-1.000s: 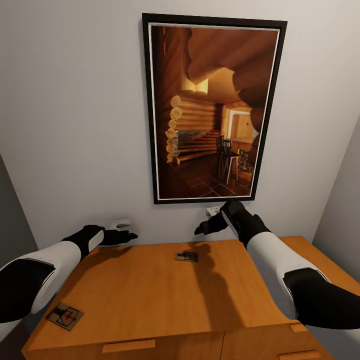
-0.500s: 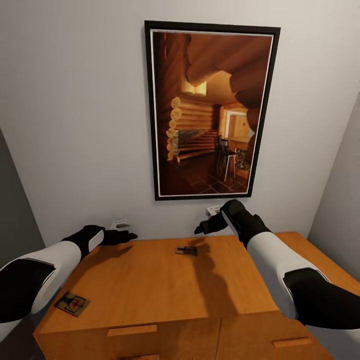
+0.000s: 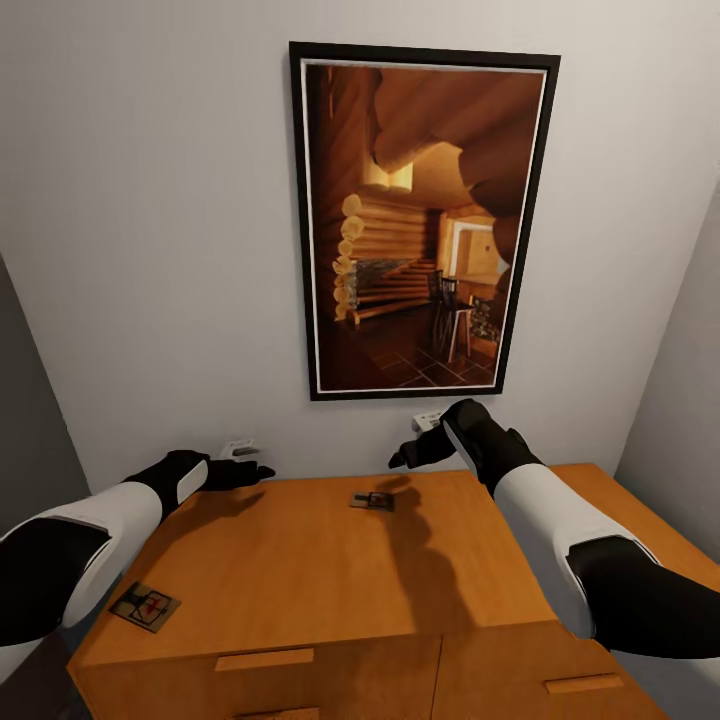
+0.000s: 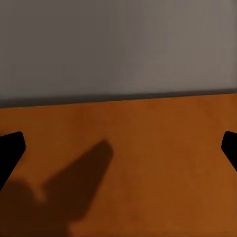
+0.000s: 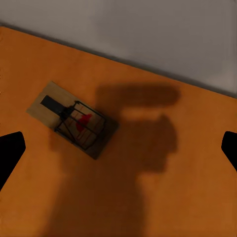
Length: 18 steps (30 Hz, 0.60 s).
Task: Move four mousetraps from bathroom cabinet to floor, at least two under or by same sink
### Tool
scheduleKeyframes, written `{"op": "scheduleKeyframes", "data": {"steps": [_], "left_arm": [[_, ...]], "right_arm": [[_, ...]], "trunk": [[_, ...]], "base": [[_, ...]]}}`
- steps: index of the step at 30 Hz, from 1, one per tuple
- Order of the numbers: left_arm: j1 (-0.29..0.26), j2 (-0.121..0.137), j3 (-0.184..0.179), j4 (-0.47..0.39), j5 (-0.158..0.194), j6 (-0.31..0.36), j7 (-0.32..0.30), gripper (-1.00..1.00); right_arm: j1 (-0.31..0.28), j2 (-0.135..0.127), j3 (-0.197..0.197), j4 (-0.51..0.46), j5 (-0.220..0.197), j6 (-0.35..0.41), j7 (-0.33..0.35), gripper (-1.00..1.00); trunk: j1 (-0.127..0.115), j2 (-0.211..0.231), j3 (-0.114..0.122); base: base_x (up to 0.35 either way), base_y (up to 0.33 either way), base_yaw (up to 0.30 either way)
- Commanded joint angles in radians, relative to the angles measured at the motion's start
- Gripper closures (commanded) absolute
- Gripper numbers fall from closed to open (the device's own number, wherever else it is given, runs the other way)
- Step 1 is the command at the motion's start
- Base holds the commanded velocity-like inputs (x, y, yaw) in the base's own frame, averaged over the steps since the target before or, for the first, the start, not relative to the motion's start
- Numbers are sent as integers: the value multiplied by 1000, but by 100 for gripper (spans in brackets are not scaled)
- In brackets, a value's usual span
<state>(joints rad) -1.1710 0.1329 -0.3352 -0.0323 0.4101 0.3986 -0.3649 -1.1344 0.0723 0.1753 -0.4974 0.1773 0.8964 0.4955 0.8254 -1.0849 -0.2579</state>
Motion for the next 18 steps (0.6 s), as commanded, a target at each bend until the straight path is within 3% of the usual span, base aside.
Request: {"op": "scheduleKeyframes", "data": {"steps": [1,7,18], "left_arm": [[-1,1,-8,-1,10,6,-2,-100],[-1,0,-8,-1,9,6,-2,-100],[-1,-1,-8,-1,9,6,-2,-100]], "right_arm": [[-1,0,1,-1,10,2,8,-100],[-1,0,1,-1,9,2,10,-100],[-1,0,1,-1,6,1,13,-100]], "trunk": [[0,-1,-1],[0,-1,-1],[0,-1,-1]], "base": [[-1,0,8],[-1,0,72],[0,0,191]]}}
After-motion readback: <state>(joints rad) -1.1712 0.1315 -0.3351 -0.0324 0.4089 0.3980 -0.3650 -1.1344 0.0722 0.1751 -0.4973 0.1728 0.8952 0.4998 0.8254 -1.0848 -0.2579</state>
